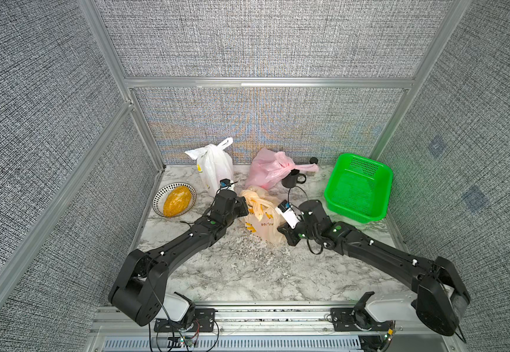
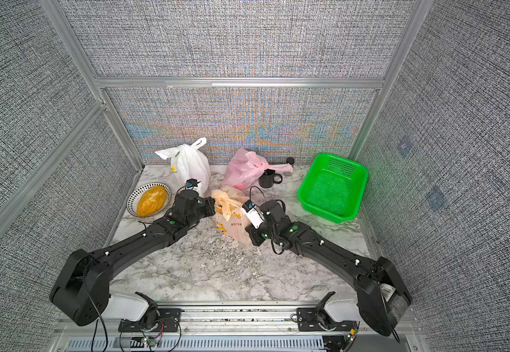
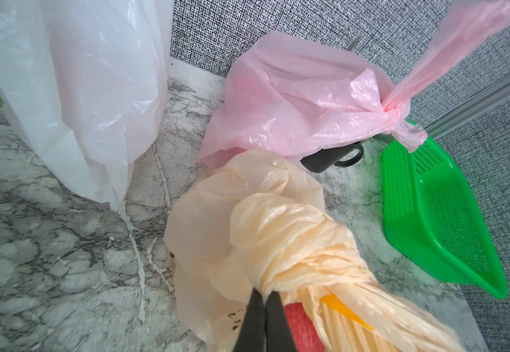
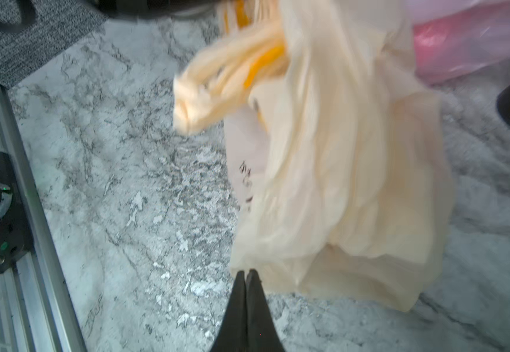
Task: Untie the knot of a plastic bag & take out the apple
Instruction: Untie the plastic bag at the center of the board.
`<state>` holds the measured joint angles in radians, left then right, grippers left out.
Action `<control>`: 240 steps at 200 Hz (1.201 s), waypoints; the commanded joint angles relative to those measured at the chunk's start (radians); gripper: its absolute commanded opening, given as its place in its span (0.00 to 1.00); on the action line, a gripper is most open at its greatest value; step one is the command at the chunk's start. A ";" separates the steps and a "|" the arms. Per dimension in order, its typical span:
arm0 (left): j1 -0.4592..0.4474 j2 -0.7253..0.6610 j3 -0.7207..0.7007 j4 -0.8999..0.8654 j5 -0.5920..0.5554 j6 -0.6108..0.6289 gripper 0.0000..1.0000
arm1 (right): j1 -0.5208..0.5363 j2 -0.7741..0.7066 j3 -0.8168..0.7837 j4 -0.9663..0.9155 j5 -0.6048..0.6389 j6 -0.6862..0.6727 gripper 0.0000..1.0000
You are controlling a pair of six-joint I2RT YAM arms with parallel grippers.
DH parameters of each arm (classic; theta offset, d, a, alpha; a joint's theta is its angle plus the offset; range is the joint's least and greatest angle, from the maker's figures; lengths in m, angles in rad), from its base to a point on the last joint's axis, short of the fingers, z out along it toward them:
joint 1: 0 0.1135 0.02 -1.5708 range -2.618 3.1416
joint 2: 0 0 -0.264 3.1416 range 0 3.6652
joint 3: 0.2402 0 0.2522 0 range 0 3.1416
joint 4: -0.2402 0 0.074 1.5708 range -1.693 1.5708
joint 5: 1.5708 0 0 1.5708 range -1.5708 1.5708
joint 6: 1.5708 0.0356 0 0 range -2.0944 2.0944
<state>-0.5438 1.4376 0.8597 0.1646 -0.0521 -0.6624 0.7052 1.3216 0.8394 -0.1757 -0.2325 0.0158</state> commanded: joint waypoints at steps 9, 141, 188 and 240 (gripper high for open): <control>0.004 0.032 0.022 0.099 0.043 -0.020 0.00 | 0.014 -0.021 -0.079 0.031 -0.006 0.062 0.00; -0.012 0.025 0.032 0.077 0.133 0.055 0.00 | -0.054 0.242 0.439 0.022 0.081 -0.085 0.62; -0.015 0.027 0.030 0.081 0.134 0.058 0.00 | -0.066 0.302 0.482 -0.052 0.055 -0.127 0.61; -0.015 0.038 0.041 0.081 0.138 0.060 0.00 | -0.072 0.239 0.423 -0.058 0.074 -0.103 0.00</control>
<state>-0.5598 1.4719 0.8890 0.2363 0.0795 -0.6125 0.6346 1.5944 1.2766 -0.2306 -0.1638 -0.1028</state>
